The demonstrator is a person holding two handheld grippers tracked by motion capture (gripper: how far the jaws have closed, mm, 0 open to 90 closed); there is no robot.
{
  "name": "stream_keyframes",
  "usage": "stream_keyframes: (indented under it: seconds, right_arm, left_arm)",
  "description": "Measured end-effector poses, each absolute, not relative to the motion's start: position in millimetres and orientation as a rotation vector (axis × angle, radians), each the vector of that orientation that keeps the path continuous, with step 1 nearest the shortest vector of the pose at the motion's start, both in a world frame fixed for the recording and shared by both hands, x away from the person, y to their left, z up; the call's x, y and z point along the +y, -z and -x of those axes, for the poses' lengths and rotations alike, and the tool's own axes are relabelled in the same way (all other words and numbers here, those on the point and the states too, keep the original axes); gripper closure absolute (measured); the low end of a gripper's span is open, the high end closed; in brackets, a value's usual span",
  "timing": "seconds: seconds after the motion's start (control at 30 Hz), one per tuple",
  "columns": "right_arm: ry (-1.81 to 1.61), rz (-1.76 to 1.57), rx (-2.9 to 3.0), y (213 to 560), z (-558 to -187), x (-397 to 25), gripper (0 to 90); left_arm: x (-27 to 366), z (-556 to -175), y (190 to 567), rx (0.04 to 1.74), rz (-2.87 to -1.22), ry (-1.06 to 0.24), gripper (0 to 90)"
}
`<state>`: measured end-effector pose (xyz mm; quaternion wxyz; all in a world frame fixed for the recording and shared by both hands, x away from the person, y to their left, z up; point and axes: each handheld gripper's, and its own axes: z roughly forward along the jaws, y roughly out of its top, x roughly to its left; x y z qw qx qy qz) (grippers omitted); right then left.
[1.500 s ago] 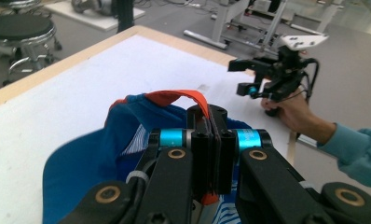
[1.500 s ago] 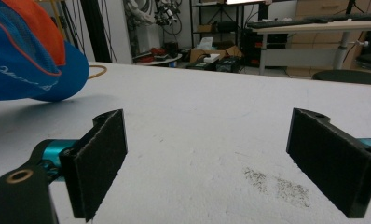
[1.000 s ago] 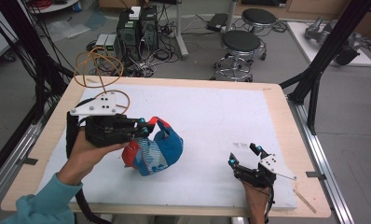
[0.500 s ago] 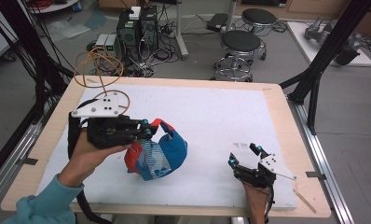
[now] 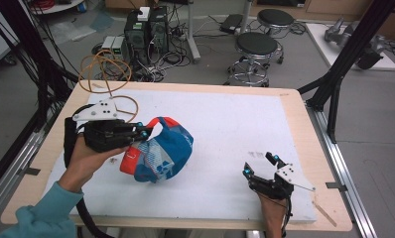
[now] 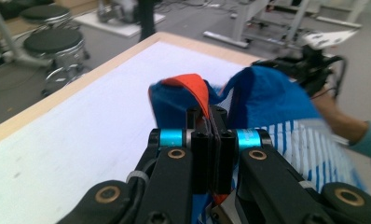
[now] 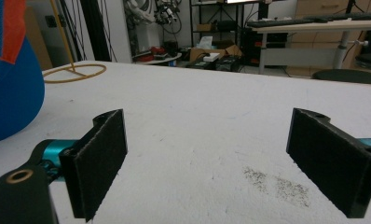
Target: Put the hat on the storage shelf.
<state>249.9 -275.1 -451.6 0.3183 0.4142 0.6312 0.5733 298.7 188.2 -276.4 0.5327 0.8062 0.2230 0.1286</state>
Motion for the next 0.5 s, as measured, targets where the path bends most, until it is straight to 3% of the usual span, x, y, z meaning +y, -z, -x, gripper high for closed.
stream_keyframes:
  seconds: [0.5]
  right_arm:
    - [-1.503, -1.089, 1.661, 451.6, -250.0, -274.5, 11.2]
  left_arm:
    - [225.7, -323.7, 330.9, 0.73, -1.992, -0.377, 88.3]
